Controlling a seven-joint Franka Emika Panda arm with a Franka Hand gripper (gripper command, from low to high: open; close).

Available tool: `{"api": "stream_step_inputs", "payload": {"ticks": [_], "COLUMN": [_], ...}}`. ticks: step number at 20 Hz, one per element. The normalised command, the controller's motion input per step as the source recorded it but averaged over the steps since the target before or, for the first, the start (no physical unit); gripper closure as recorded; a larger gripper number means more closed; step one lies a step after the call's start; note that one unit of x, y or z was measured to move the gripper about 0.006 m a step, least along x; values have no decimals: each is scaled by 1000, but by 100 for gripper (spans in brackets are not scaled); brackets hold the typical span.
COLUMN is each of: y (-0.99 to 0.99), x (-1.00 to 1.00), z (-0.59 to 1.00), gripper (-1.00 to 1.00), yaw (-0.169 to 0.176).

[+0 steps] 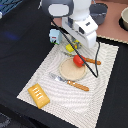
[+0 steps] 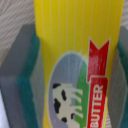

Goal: Interact with the objects in diverse but meaningful ways.

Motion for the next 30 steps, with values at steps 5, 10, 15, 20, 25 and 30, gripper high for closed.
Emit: {"api": "stream_step_inputs", "payload": {"ticks": [5, 10, 15, 20, 25, 30], "y": [113, 121, 179, 366, 376, 267], "x": [1000, 999, 679, 226, 134, -47], "z": [159, 46, -25, 931, 1000, 1000], "gripper": [100, 100, -100, -100, -100, -100], "yaw": [0, 0, 1, 25, 30, 63]}}
